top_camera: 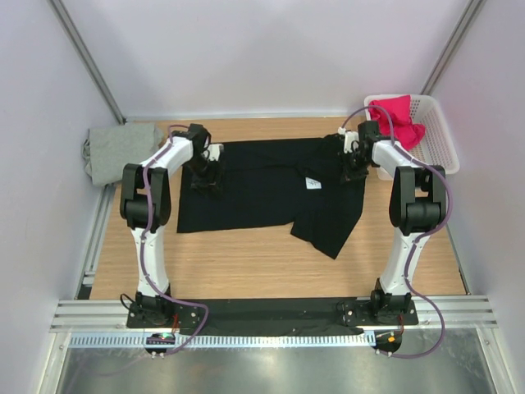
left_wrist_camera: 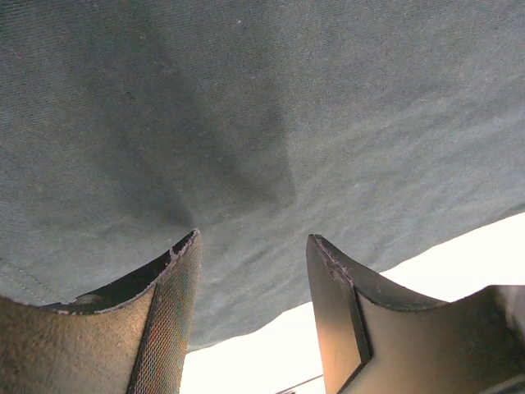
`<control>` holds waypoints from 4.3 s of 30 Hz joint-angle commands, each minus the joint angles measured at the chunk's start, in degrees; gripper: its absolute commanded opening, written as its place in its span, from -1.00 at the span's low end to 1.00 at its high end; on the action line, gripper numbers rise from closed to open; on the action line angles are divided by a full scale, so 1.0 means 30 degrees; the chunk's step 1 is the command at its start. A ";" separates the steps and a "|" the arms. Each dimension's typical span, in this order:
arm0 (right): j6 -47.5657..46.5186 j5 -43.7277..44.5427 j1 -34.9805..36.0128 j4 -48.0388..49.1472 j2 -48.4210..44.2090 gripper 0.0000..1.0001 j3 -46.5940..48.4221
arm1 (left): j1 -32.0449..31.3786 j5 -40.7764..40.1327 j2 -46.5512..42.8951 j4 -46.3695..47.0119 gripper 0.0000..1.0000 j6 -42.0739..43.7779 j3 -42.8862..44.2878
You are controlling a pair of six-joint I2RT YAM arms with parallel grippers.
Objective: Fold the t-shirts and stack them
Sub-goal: Fold the tshirt
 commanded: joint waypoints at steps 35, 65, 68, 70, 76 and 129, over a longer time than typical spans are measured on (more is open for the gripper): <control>0.1972 -0.3614 -0.0170 -0.0926 0.0021 -0.01 0.3938 | -0.0022 -0.0880 0.0512 0.0139 0.11 0.0532 0.2355; 0.1357 -0.0333 0.0152 -0.0457 0.6439 -0.02 0.8567 | 0.0417 -0.5042 0.6315 0.0550 0.15 0.0856 0.8919; 0.1211 -0.0069 0.0298 -0.0311 0.6967 -0.02 0.9329 | 0.0388 -0.5070 0.6286 0.0579 0.15 0.0856 0.9007; 0.1182 0.0107 0.0386 -0.0252 0.7201 -0.02 0.9827 | 0.0359 -0.5099 0.6257 0.0550 0.15 0.0856 0.9036; 0.0158 0.1100 0.0650 -0.0018 0.5567 -0.02 1.0473 | 0.0271 -0.5100 0.4824 0.0374 0.15 0.1237 0.8949; -0.0928 -0.0625 0.5074 -0.0984 0.4711 -0.07 0.7191 | 0.0241 -0.2551 0.0162 0.0550 0.11 -0.0463 0.0863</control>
